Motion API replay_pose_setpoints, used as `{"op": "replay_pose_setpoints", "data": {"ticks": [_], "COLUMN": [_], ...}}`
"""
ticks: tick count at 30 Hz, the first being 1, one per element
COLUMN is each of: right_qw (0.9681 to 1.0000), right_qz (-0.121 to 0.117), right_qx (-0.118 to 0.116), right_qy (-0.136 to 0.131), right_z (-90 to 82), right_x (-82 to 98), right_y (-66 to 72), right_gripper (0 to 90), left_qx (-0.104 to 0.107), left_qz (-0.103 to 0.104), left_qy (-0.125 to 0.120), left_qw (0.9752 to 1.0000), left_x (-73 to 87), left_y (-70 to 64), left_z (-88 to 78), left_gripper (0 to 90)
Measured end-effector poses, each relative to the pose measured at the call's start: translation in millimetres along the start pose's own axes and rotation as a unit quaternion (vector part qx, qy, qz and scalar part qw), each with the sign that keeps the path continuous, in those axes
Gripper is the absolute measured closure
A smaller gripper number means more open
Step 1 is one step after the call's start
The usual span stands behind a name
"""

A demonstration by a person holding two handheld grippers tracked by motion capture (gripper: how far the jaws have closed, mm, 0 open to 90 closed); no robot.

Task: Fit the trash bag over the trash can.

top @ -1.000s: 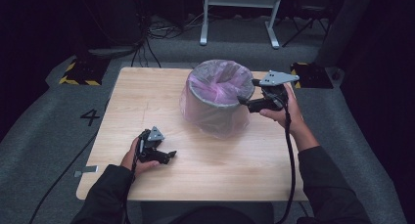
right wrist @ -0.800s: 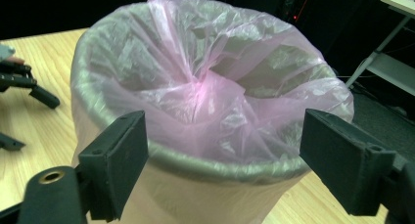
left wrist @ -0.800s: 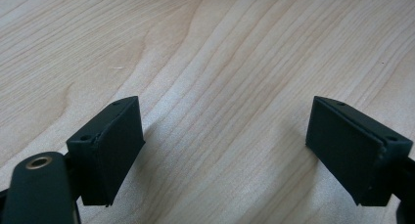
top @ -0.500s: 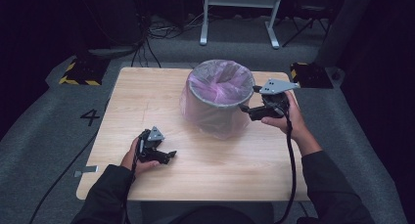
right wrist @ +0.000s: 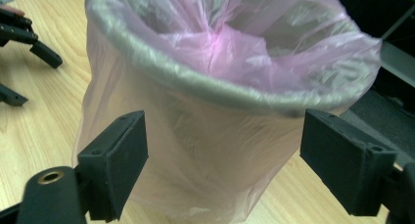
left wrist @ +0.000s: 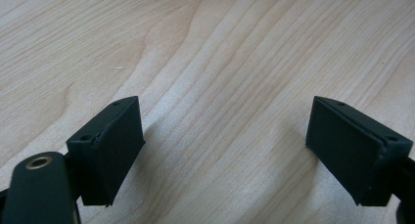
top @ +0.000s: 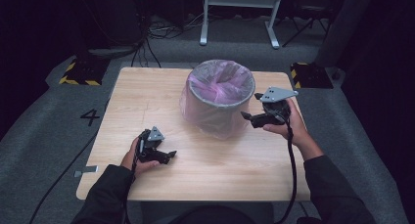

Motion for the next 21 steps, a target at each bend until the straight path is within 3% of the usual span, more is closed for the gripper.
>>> {"op": "replay_pose_setpoints", "data": {"ticks": [14, 21], "right_qw": [0.9991, 0.9977], "right_qz": [0.002, -0.009], "right_qx": [-0.001, 0.001], "right_qy": [0.042, 0.067], "right_z": [8.7, 13.8], "right_x": [30.3, 47.1], "right_y": [1.0, 4.8], "right_gripper": [18.6, 18.5], "left_qx": [0.000, 0.000], "left_qz": [0.000, 0.000], "left_qy": [0.000, 0.000], "left_qw": [1.0000, 1.0000], "left_x": [0.0, 0.0], "left_y": [0.0, 0.0], "left_z": [0.0, 0.0], "left_gripper": [13.8, 13.8]}}
Point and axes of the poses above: each handheld gripper's, and its own axes: z roughly forward along the jaws, x roughly out of its underside, y roughly to its left, the point moved 9 cm from there along z, roughly forward along the jaws, and after that the axes turned 2 degrees about y, right-handed, at the moved point
